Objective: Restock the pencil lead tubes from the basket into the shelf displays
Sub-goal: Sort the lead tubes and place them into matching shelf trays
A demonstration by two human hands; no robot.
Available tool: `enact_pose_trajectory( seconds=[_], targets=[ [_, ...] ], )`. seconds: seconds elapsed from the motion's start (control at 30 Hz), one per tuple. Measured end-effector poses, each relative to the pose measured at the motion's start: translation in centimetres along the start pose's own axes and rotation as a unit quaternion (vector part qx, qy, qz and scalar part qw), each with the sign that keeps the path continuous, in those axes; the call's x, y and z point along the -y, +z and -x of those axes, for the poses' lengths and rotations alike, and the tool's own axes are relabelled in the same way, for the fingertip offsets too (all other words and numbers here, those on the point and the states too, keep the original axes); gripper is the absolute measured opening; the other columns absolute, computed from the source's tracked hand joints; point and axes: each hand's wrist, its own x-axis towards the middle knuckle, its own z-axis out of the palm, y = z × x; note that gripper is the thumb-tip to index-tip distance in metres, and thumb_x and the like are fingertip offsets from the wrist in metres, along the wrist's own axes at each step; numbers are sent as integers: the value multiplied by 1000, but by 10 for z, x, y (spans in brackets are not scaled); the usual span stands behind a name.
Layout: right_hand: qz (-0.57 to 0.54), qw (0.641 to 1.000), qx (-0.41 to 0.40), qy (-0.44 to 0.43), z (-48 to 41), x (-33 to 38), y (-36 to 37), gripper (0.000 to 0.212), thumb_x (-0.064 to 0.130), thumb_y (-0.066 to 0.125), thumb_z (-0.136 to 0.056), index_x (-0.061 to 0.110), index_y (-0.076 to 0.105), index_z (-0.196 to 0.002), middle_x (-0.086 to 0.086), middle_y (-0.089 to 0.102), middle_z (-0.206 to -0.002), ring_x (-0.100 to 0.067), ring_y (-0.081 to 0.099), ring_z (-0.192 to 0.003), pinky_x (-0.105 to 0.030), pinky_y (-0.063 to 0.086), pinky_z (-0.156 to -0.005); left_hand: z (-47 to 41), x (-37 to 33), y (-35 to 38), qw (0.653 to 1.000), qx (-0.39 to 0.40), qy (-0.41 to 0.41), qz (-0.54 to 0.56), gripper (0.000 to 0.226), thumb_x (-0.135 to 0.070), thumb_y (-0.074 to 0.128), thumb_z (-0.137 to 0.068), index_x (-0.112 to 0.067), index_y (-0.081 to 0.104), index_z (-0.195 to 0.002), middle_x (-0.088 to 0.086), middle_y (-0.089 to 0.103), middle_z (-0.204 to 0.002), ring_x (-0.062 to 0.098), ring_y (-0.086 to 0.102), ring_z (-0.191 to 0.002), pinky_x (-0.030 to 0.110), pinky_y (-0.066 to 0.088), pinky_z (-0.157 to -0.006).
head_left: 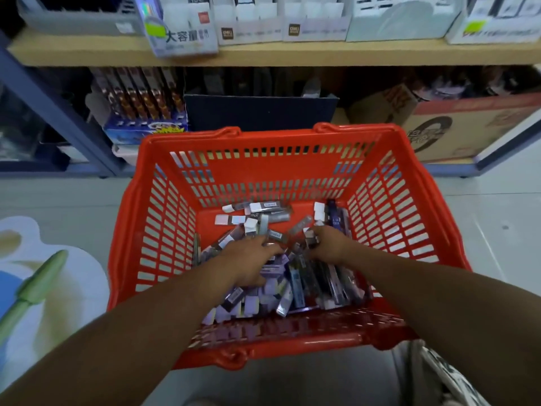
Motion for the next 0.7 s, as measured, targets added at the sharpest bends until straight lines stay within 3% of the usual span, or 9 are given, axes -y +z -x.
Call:
enact_pose_trajectory(
  seconds=[0.1, 0.17, 0.27, 0.33, 0.37, 0.43, 0.5, 0.6, 0.7],
  targets=[
    [-166, 986, -12, -11, -8, 6, -6, 28, 5, 70, -88, 7, 62, -115, -4, 65, -109, -24, 61, -104, -34, 51, -89, 0, 5, -1, 995, -34, -21, 91, 70, -33, 70, -87, -28, 32, -146, 8, 43, -136, 31, 48, -117, 46, 46, -92],
    [-245, 970, -10, -2, -12, 11, -14, 21, 13, 68, -91, 12, 62, -111, -9, 66, -115, -28, 62, -108, -45, 50, -98, -2, 6, -2, 990, -57, -39, 126, 64, -31, 69, -88, -24, 38, -143, 9, 54, -126, 29, 54, -110, 44, 47, -92],
    [-367, 930, -22, 17, -17, 15, -24, 9, 16, 63, -95, 11, 57, -91, -14, 66, -102, -31, 63, -100, -52, 49, -99, -7, 4, -14, 970, -92, -73, 214, 53, -34, 67, -88, -23, 49, -136, 4, 60, -125, 24, 58, -109, 39, 45, -97],
    [-430, 901, -41, 30, -17, 17, -26, 10, 14, 62, -96, 8, 58, -88, -19, 64, -93, -34, 65, -90, -50, 53, -91, -9, -6, -31, 914, -118, -98, 375, 35, -31, 57, -95, -18, 58, -128, 5, 65, -116, 19, 62, -92, 30, 49, -82],
    [-454, 889, -54, 34, -16, 18, -26, 12, 13, 62, -96, 8, 58, -86, -20, 63, -88, -32, 64, -82, -45, 55, -84, -10, -13, -41, 863, -120, -113, 478, 32, -31, 52, -98, -16, 60, -125, 6, 66, -109, 17, 62, -83, 28, 49, -75],
    [-496, 864, -81, 36, -12, 24, -26, 18, 10, 63, -94, 11, 56, -78, -15, 60, -78, -27, 61, -69, -37, 52, -73, -9, -29, -56, 753, -73, -130, 641, 34, -40, 50, -98, -20, 60, -123, 4, 66, -110, 18, 65, -87, 32, 55, -75],
    [-517, 847, -118, 42, -11, 30, -24, 14, 7, 65, -91, 11, 59, -79, -10, 62, -71, -22, 60, -64, -25, 52, -61, -11, -42, -60, 712, -19, -112, 693, 38, -46, 50, -97, -23, 54, -127, 6, 64, -118, 20, 68, -86, 35, 59, -70],
    [-511, 845, -153, 38, -8, 38, -23, 12, 10, 71, -86, 13, 61, -81, -4, 62, -71, -17, 60, -63, -19, 48, -51, -10, -54, -62, 714, -29, -91, 693, 35, -37, 50, -99, -17, 51, -128, 15, 66, -116, 22, 66, -64, 37, 59, -61],
    [-513, 848, -131, 39, -8, 36, -21, 26, 27, 78, -83, 12, 65, -100, -3, 68, -91, -20, 65, -83, -24, 50, -63, -9, -48, -65, 775, -81, -104, 618, 33, -35, 51, -99, -12, 55, -121, 26, 59, -98, 28, 56, -69, 41, 55, -64]
  ],
)
